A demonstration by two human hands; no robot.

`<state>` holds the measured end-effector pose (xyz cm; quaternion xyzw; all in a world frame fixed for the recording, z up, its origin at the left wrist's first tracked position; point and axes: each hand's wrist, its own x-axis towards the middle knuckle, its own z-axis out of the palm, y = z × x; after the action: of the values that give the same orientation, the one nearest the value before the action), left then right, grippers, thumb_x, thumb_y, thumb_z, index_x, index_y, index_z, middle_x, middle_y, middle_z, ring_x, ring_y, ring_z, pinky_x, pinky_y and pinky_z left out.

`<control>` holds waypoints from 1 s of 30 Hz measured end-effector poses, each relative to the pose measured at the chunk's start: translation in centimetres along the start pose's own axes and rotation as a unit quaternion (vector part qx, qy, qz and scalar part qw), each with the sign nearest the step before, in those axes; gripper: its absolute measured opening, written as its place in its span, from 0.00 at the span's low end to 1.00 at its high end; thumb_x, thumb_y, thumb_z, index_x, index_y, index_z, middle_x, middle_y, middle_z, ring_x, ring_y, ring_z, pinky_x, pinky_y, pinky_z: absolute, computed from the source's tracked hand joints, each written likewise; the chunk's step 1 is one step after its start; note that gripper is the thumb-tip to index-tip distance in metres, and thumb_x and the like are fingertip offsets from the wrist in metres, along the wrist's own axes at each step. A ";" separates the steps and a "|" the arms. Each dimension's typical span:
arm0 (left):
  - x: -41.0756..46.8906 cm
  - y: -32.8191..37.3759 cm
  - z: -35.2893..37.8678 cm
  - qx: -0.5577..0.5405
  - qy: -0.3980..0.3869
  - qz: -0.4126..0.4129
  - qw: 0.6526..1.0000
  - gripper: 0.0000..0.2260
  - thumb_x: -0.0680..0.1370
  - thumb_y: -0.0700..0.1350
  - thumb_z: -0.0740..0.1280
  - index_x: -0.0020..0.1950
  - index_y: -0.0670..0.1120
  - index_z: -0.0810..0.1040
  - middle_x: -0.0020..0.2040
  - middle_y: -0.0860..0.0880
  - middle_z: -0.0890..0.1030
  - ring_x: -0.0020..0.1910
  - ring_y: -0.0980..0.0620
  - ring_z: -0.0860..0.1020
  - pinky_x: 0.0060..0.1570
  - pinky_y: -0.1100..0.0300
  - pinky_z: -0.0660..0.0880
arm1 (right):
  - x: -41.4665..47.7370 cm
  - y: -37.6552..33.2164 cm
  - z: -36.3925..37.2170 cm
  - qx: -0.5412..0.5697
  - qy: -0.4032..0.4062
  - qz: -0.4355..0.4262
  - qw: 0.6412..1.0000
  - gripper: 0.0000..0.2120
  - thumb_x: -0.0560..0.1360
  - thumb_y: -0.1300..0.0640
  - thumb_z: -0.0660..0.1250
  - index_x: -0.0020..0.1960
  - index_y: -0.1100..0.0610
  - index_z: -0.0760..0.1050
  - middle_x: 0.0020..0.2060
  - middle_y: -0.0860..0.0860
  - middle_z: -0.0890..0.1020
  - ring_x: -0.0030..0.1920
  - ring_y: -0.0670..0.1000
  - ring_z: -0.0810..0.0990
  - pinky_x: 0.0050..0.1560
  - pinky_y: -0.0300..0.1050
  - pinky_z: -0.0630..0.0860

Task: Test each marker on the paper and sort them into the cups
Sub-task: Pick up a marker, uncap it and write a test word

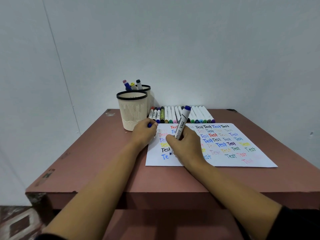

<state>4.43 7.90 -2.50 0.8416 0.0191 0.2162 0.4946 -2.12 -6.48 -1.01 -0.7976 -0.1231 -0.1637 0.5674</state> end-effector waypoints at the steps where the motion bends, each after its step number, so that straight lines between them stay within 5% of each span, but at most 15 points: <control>1: 0.0 0.0 0.0 0.002 0.000 0.001 1.000 0.05 0.78 0.42 0.62 0.46 0.45 0.76 0.32 0.50 0.76 0.33 0.53 0.74 0.43 0.58 0.72 | 0.0 0.0 0.0 -0.003 0.000 -0.001 1.000 0.17 0.72 0.63 0.67 0.30 0.53 0.63 0.23 0.46 0.68 0.20 0.39 0.69 0.22 0.28 0.63; 5: 0.0 -0.1 0.0 -0.007 -0.002 -0.002 1.000 0.05 0.78 0.42 0.62 0.46 0.45 0.77 0.32 0.50 0.76 0.33 0.52 0.74 0.44 0.57 0.72 | 0.2 0.4 0.4 -0.009 -0.013 0.014 1.000 0.13 0.71 0.61 0.67 0.31 0.53 0.66 0.25 0.48 0.73 0.26 0.47 0.72 0.31 0.41 0.72; 12: -0.1 0.1 0.0 0.009 -0.004 0.006 1.000 0.06 0.78 0.42 0.61 0.48 0.44 0.77 0.32 0.51 0.76 0.33 0.55 0.74 0.39 0.60 0.70 | 0.2 0.3 0.3 -0.022 -0.023 0.008 0.999 0.11 0.71 0.60 0.67 0.32 0.55 0.68 0.27 0.48 0.73 0.28 0.48 0.72 0.29 0.39 0.70; 19: -0.1 0.3 -0.1 0.001 -0.008 0.001 1.000 0.05 0.78 0.42 0.61 0.48 0.45 0.76 0.32 0.50 0.76 0.31 0.56 0.74 0.36 0.64 0.70 | 0.4 0.2 0.3 -0.014 0.042 0.024 0.999 0.15 0.71 0.59 0.67 0.31 0.53 0.64 0.25 0.47 0.71 0.37 0.60 0.80 0.39 0.51 0.77; 27: -0.2 0.3 0.0 0.005 -0.001 -0.001 1.000 0.06 0.78 0.42 0.61 0.48 0.44 0.77 0.32 0.51 0.76 0.31 0.57 0.74 0.34 0.66 0.69 | 0.3 0.2 0.1 -0.033 0.002 0.017 0.999 0.16 0.72 0.61 0.65 0.30 0.54 0.62 0.24 0.47 0.67 0.25 0.46 0.66 0.20 0.30 0.62; 30: -0.2 0.4 -0.1 0.007 -0.003 -0.003 1.000 0.06 0.78 0.42 0.61 0.48 0.44 0.77 0.32 0.51 0.76 0.31 0.56 0.74 0.37 0.64 0.70 | 0.5 0.4 0.1 0.001 0.029 0.036 0.999 0.17 0.72 0.61 0.66 0.30 0.53 0.62 0.24 0.46 0.67 0.25 0.46 0.68 0.24 0.34 0.66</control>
<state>4.10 7.69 -2.18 0.8454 0.0214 0.2122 0.4897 -1.54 -6.52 -1.15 -0.7962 -0.0780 -0.1658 0.5767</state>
